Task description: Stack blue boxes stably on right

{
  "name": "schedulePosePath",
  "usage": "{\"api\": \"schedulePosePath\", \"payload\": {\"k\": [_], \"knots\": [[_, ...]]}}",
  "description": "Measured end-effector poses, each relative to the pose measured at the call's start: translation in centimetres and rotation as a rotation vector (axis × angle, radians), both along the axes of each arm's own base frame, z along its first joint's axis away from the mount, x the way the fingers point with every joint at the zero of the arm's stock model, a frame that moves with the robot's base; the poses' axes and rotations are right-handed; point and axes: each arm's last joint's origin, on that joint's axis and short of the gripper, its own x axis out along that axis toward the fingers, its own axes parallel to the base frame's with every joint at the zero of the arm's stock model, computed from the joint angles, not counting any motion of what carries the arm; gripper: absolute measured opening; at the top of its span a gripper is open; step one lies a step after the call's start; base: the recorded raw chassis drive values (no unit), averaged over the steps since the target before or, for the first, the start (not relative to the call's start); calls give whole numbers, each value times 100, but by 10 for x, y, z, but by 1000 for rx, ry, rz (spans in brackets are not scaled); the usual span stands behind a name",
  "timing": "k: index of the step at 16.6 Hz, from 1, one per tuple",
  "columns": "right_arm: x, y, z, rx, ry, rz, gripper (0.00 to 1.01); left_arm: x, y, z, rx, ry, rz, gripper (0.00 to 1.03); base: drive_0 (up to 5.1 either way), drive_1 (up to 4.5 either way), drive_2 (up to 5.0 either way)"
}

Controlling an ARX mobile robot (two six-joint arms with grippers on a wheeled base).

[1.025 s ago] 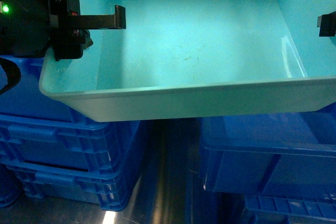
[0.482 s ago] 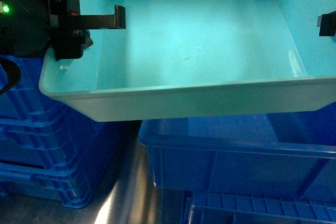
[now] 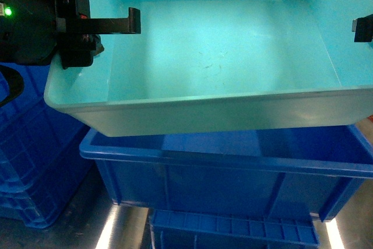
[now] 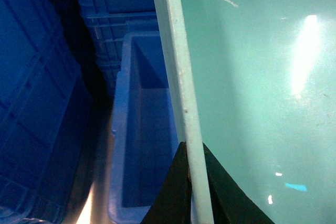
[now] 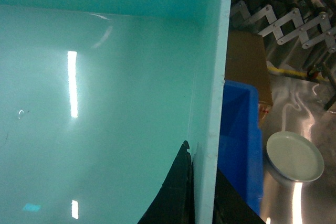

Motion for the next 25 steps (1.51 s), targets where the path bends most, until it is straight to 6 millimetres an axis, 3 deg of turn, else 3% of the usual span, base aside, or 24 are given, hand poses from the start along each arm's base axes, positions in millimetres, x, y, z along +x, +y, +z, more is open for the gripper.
{"api": "schedulePosePath", "payload": {"k": [6,18,25], "knots": [[0,-2,0,1,-1,-5,2,0,-1,0,-6,1,2,2,71,-29,-29],[0,-2,0,0,1,-3,2,0,0,-1,-6,2,2,2,-10,383,-402],[0,-2,-1,0,4,-2,2,1,-1,-3,-4,10,-1,2,0,20,-20]]}}
